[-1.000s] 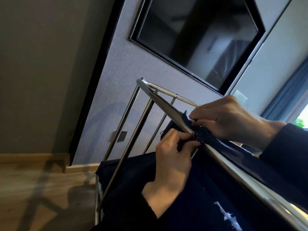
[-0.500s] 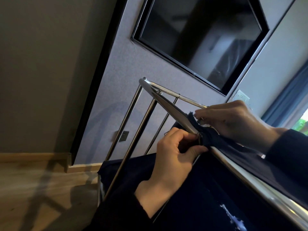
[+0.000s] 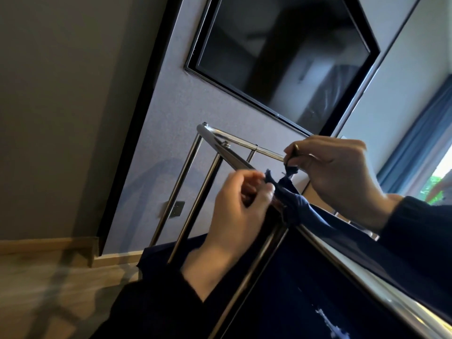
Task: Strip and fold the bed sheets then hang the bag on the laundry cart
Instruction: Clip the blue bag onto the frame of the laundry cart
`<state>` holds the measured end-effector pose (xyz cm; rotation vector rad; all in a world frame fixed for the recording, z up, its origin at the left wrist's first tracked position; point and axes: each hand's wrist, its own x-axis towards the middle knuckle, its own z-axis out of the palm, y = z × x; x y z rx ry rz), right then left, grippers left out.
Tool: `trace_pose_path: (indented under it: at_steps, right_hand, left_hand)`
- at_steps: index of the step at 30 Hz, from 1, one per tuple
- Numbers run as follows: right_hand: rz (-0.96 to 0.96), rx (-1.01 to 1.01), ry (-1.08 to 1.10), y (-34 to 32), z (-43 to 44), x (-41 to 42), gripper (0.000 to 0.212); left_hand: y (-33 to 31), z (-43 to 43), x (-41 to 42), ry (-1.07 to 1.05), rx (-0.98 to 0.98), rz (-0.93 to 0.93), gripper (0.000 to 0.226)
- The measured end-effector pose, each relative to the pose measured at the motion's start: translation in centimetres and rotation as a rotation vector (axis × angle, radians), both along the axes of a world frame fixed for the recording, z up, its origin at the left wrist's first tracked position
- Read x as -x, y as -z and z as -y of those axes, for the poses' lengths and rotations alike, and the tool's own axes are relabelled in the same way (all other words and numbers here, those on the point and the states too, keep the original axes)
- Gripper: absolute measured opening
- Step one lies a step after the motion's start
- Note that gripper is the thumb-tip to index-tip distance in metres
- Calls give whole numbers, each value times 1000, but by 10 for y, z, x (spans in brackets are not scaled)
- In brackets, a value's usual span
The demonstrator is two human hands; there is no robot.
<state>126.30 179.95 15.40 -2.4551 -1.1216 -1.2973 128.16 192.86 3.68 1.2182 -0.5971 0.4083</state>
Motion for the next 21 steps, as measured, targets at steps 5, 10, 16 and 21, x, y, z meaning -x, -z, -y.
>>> trace_pose_path:
  at_steps: [5,10,16,21]
  right_hand:
    - [-78,-323,142,-9,14,-8,18]
    - [-35,-562,115,-29,19,-6,21]
    - [-12,-477,20,-26,10,-8,21]
    - [-29,-313,-3,-23,13,-9,11]
  left_hand:
    - [-62,7,-59,38,-666,204,45]
    - [-97,47,-79,189,-812,373,23]
    - [-76,49,-80,-152,-579,509,40]
    - [-60,42,-66,-248,-179,450,31]
